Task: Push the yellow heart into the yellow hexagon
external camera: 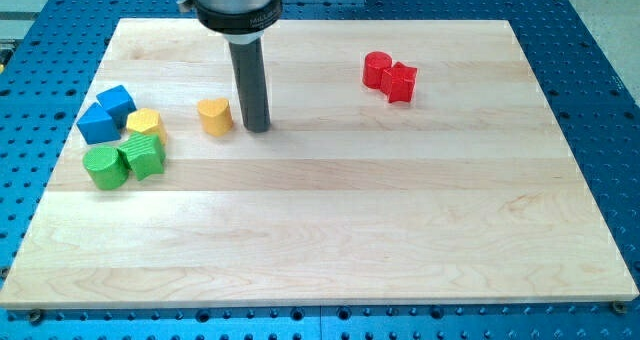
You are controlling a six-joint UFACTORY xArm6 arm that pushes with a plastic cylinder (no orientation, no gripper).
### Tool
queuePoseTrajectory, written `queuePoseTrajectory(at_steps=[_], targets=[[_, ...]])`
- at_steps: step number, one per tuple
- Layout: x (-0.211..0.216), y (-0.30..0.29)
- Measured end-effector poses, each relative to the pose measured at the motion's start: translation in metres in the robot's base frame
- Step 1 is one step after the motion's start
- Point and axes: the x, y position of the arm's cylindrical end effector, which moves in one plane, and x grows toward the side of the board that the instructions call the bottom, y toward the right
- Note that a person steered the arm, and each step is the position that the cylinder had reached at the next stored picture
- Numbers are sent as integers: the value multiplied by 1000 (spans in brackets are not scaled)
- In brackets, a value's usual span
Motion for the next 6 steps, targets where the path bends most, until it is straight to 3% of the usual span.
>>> queuePoseTrajectory(at_steps=[3, 5, 6], targets=[[0, -104], [0, -101], [1, -55]])
